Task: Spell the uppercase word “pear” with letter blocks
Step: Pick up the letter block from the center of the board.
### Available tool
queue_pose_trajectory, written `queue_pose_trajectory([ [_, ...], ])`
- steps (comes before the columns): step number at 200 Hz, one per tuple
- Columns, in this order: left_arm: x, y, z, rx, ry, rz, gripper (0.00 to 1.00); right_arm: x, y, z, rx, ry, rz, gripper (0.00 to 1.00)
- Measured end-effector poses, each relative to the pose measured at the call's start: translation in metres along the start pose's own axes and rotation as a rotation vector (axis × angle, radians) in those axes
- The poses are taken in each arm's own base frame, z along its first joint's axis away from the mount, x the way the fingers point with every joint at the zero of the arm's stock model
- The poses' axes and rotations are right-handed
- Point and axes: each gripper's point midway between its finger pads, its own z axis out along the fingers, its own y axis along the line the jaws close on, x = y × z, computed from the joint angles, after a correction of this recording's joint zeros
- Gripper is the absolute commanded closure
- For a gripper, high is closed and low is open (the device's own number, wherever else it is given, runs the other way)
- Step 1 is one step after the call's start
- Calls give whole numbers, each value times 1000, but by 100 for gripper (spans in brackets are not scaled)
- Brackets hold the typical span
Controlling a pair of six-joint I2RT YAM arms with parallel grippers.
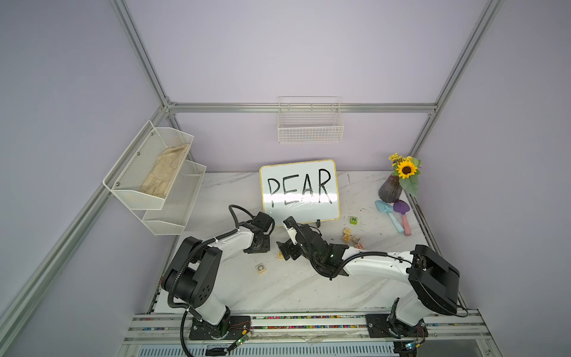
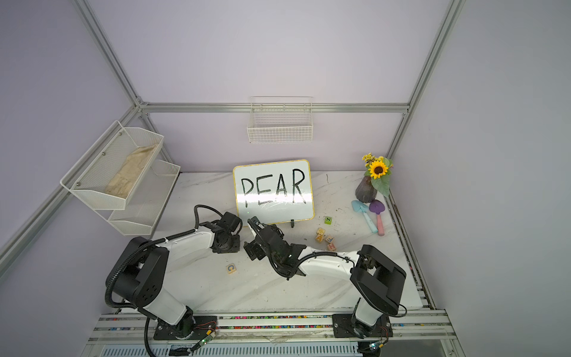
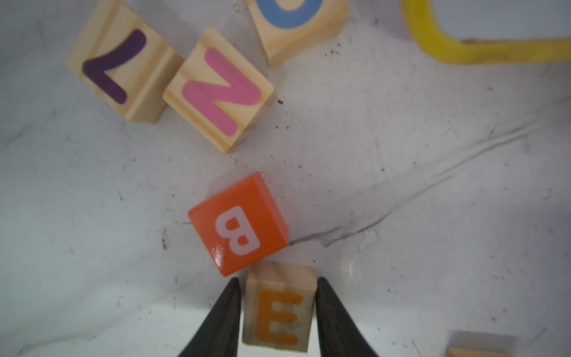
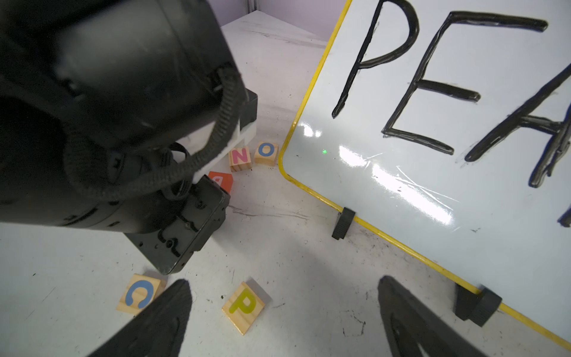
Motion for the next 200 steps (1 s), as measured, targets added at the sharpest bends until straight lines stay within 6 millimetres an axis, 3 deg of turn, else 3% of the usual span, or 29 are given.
queue_pose_trajectory([
  [200,9,-6,-3,29,71,42,59,0,0,0,3,0,-2,4],
])
